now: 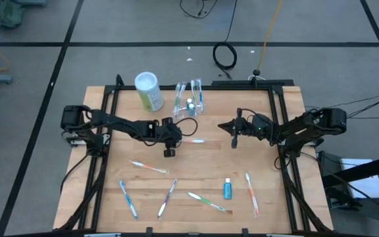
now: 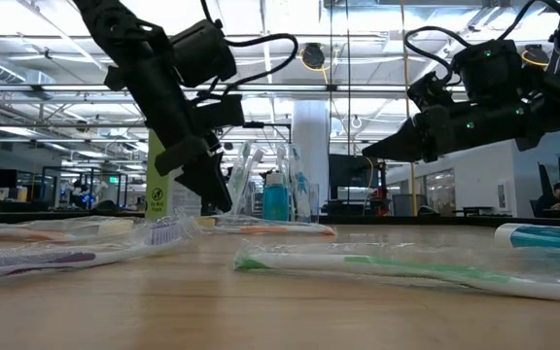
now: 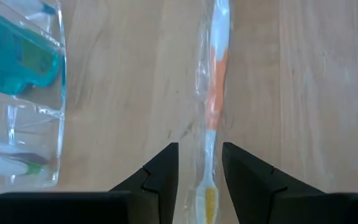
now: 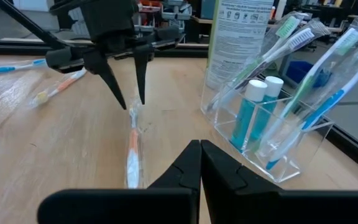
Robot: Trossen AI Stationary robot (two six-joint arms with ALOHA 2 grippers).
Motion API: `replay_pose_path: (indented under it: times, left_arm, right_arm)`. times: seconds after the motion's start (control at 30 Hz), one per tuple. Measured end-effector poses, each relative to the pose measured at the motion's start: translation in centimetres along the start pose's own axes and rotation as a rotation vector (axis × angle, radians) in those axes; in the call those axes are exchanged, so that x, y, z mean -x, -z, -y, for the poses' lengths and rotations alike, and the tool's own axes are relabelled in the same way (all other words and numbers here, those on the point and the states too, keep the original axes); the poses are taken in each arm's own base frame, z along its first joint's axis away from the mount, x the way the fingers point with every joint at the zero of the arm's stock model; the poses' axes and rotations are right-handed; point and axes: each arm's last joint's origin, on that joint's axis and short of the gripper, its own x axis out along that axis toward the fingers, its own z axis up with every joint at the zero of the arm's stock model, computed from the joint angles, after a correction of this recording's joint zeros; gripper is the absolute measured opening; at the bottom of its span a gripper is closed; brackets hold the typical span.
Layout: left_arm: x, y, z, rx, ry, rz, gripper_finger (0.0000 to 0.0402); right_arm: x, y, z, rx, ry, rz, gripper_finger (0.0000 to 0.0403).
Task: Pick & Place toothbrushing station
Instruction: Put the top orange toothbrush into the transparent organizer
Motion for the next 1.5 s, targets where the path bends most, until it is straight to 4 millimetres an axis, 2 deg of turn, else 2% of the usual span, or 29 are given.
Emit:
replay_pose_path:
  times: [0.53,0.63,0.8,0.97,1.23,1.5]
  left_arm:
    - [0.0,0.3,-0.2,-0.041,-0.038,-0.033,0.0132]
    - [-0.1,0.5,-0.4,-0.03,-0.003,-0.052,0.0148]
    - [-0.1,0.7,-0.8,-0.008,0.079,-0.049,0.0197]
    - [-0.2,1.0,-1.2,0.031,0.051,-0.078,0.0225]
    - [-0.4,1.7,-1.8,0.042,0.068,-0.13,0.0228]
    - [-1.9,3.1,-1.1,0.039,0.073,-0.171,0.0227]
  right_arm:
    - [0.0,0.1,0.0,0.0,-0.001,-0.008,0.0]
    - [0.0,0.1,0.0,0.0,-0.001,-0.008,0.0]
    - [0.0,0.1,0.0,0.0,-0.001,-0.008,0.0]
    - [0.0,0.1,0.0,0.0,-0.001,-0.009,0.0]
    - [0.0,0.1,0.0,0.0,-0.001,-0.008,0.0]
    - [0.0,0.1,0.0,0.0,-0.001,-0.011,0.0]
